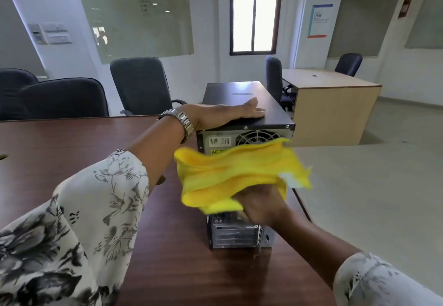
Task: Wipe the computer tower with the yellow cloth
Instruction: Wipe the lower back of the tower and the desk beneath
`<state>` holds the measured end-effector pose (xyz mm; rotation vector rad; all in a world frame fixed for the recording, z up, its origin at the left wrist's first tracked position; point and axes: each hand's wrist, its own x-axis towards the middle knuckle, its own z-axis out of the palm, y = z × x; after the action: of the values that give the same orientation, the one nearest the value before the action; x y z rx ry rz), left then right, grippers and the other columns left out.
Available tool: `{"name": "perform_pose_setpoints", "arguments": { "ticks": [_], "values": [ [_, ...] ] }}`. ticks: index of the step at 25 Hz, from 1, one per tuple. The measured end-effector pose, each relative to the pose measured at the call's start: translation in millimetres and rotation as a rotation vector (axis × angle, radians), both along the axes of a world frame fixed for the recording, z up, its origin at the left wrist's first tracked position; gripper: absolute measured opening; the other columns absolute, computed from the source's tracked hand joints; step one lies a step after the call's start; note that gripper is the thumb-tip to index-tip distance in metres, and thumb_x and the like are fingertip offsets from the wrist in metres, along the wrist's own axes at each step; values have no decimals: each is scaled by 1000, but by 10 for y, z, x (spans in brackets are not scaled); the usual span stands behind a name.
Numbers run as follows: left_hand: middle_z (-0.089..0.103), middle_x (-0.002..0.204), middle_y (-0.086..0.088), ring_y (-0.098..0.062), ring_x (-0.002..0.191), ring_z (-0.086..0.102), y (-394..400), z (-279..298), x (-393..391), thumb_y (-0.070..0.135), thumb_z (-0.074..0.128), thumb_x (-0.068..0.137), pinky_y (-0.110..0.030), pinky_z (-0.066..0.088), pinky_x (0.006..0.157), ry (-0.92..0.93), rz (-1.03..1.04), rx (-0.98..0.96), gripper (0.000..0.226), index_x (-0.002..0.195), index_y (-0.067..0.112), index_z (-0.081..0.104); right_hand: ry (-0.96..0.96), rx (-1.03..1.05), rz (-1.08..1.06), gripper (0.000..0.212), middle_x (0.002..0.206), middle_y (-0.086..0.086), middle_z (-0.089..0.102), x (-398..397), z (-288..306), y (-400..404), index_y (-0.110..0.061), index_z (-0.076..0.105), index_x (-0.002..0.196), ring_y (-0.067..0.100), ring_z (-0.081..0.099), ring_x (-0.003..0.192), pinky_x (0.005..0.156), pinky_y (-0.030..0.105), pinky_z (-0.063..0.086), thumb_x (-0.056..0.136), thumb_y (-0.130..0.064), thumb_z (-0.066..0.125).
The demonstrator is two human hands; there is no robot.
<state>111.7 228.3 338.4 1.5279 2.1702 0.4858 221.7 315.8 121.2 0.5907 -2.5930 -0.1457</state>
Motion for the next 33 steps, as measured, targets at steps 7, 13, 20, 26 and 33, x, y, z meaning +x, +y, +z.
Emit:
{"name": "perform_pose_setpoints", "arguments": {
  "ticks": [7, 13, 20, 26, 33],
  "values": [
    [46, 141, 1, -6, 120, 45, 20, -30, 21, 45, 7, 97, -11, 35, 95, 12, 51, 41, 60, 137, 17, 41, 502, -611, -250, 36, 120, -9, 65, -167, 378, 798, -31, 53, 126, 7, 68, 93, 109, 39, 39, 103, -28, 26],
    [25, 152, 13, 1, 132, 23, 11, -55, 26, 50, 16, 96, -8, 13, 103, 85, -21, 40, 53, 143, 30, 28, 170, -130, -471, 37, 53, -33, 59, -89, 172, 43, -37, 47, 88, -23, 51, 80, 82, 2, 36, 86, -69, 28],
    [14, 156, 13, -4, 142, 10, 9, -120, -79, 43, 31, 96, -22, 4, 114, 294, -87, 32, 51, 145, 34, 17, -192, -25, -92, 26, 91, -16, 78, -107, -623, 173, -31, 79, 80, 1, 74, 85, 73, 18, 56, 64, -49, 68],
    [21, 155, 10, 10, 128, 14, 55, -120, -115, 35, 37, 97, -2, 7, 99, 213, -79, 73, 50, 144, 23, 26, 265, -274, -99, 44, 128, 3, 48, -185, 75, 611, -18, 50, 120, 22, 45, 115, 89, 36, 50, 102, -40, 17],
    [24, 153, 11, 6, 134, 18, 54, -128, -83, 34, 41, 95, -9, 9, 106, 187, -68, 111, 50, 143, 23, 29, -147, 350, 14, 46, 100, -6, 78, 184, -448, 825, -27, 76, 102, 15, 72, 91, 73, 25, 58, 77, -27, 37]
  ]
}}
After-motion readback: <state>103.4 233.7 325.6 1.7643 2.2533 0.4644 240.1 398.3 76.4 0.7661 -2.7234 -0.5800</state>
